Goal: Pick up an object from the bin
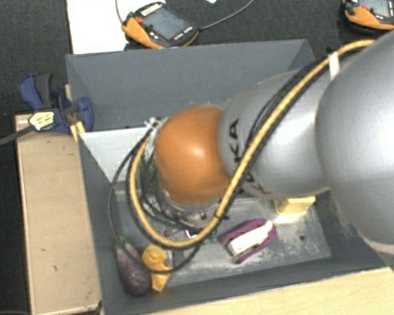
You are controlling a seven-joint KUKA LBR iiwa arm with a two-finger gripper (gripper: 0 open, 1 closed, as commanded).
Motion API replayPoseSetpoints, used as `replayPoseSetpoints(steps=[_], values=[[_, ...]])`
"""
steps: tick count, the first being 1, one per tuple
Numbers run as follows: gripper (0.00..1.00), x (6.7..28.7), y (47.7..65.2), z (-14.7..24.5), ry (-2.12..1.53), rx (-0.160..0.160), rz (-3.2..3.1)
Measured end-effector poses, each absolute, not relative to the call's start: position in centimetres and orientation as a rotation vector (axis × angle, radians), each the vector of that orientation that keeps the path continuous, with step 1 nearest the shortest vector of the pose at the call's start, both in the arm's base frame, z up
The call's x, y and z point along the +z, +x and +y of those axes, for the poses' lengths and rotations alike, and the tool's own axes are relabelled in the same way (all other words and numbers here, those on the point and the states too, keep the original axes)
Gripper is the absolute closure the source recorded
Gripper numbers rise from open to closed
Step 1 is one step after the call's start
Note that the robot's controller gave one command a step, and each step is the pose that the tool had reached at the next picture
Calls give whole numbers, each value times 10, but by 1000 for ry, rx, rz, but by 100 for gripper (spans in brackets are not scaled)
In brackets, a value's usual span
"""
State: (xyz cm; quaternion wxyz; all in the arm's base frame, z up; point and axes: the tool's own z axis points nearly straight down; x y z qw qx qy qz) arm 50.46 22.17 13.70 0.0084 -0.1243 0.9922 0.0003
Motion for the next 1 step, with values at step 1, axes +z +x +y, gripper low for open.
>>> replayPoseSetpoints(steps=[1], values=[[0, 107, 492, 250, -1252, 0, 2873]])
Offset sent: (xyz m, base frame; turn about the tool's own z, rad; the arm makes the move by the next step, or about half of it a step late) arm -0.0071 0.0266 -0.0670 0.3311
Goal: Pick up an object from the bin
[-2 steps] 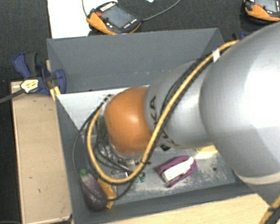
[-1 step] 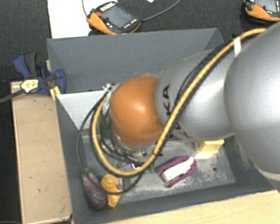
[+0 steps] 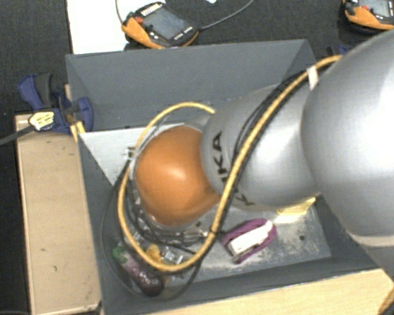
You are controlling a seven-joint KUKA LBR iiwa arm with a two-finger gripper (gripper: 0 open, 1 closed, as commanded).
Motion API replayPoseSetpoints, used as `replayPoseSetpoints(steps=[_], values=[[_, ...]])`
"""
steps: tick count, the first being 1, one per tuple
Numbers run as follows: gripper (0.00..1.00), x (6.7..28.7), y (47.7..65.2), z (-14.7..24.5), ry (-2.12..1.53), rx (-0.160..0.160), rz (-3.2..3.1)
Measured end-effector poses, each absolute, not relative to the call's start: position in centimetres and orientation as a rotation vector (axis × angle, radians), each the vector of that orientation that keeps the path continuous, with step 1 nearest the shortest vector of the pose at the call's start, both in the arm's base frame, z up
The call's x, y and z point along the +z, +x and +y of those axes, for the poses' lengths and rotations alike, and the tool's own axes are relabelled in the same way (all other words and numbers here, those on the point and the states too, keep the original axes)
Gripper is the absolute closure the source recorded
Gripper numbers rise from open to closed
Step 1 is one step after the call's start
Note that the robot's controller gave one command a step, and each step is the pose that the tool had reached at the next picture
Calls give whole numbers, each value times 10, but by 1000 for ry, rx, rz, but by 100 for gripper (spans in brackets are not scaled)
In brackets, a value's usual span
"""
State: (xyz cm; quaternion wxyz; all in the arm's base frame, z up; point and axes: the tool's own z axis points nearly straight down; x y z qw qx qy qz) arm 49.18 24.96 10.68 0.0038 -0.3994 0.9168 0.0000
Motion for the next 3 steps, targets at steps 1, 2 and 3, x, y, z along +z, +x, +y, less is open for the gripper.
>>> replayPoseSetpoints(steps=[1, 2, 3], values=[[0, 84, 496, 248, -290, 5, 3113], [100, 80, 493, 252, -1071, 2, 2927], [100, 81, 494, 252, -1351, -1, 2799]])
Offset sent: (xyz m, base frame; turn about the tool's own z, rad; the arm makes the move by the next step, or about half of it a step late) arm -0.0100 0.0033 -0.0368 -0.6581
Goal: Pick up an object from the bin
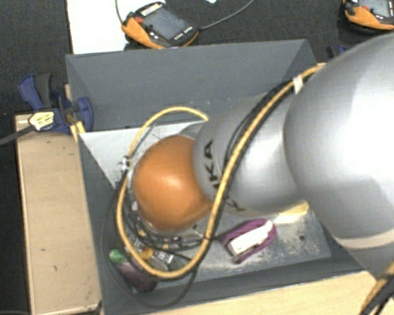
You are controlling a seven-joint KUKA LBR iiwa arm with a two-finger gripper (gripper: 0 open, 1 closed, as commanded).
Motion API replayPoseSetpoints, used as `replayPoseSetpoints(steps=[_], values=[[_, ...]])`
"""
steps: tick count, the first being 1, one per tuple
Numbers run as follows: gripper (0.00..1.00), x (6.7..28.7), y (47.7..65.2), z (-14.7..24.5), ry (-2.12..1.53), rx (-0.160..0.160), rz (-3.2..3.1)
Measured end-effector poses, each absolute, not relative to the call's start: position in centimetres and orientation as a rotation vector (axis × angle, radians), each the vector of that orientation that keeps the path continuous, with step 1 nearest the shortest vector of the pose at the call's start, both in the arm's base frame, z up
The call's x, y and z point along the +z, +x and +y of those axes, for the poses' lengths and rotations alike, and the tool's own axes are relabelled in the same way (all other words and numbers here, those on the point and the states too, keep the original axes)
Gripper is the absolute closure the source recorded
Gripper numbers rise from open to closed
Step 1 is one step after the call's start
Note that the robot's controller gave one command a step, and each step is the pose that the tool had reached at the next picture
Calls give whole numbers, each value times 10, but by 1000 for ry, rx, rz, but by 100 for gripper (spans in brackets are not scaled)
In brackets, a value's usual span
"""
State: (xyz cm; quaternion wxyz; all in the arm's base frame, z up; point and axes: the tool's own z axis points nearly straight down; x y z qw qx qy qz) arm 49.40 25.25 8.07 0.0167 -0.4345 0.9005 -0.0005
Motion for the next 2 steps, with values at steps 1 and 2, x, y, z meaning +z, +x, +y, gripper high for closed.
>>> replayPoseSetpoints(steps=[1, 2], values=[[100, 94, 490, 252, -1559, -2, 2703], [100, 126, 489, 251, -1563, 0, 2707]])
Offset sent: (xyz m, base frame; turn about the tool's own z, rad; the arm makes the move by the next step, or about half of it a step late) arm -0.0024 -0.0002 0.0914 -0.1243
